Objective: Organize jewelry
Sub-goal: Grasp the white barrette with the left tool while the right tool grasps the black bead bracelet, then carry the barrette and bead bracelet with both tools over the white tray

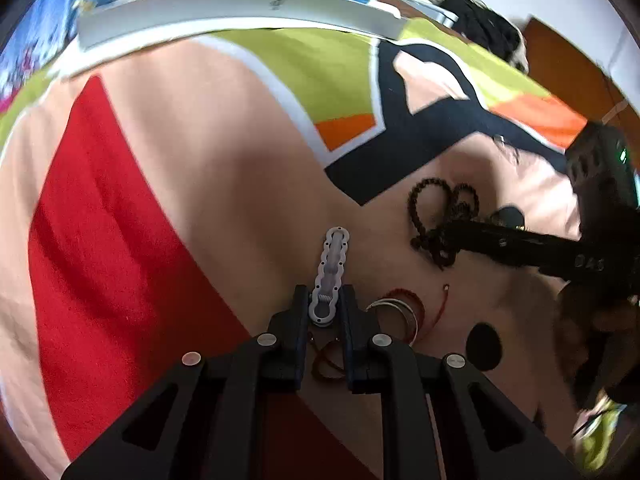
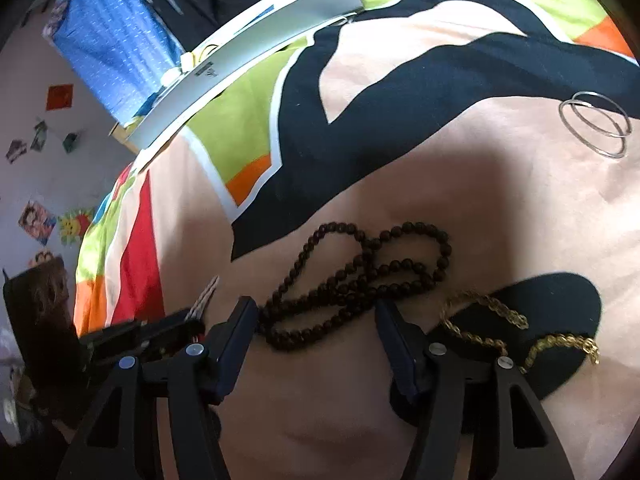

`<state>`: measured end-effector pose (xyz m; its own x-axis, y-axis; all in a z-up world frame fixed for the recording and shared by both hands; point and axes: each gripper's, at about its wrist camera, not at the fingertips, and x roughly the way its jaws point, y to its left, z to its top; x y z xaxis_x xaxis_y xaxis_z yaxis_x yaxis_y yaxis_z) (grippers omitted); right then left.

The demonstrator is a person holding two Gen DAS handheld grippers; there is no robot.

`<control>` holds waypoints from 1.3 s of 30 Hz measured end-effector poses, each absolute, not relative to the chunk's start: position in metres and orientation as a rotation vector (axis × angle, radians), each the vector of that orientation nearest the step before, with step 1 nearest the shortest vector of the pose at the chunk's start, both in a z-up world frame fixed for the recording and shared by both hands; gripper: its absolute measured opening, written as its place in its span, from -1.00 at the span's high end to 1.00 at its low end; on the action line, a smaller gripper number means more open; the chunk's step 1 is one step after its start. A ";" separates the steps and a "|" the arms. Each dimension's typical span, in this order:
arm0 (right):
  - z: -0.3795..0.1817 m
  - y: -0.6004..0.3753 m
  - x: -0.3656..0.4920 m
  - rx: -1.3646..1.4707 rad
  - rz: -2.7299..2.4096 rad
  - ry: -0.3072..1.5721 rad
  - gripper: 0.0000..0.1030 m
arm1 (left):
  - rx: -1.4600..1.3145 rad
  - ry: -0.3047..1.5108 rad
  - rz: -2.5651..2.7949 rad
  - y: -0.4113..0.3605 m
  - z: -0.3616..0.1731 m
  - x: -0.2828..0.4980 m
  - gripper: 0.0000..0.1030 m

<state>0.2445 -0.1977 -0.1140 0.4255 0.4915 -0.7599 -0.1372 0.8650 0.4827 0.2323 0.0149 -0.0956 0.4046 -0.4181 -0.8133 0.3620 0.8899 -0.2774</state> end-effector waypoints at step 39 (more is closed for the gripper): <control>-0.025 -0.169 0.128 -0.080 0.587 0.767 0.77 | -0.212 0.840 -0.395 0.023 -0.028 0.153 0.77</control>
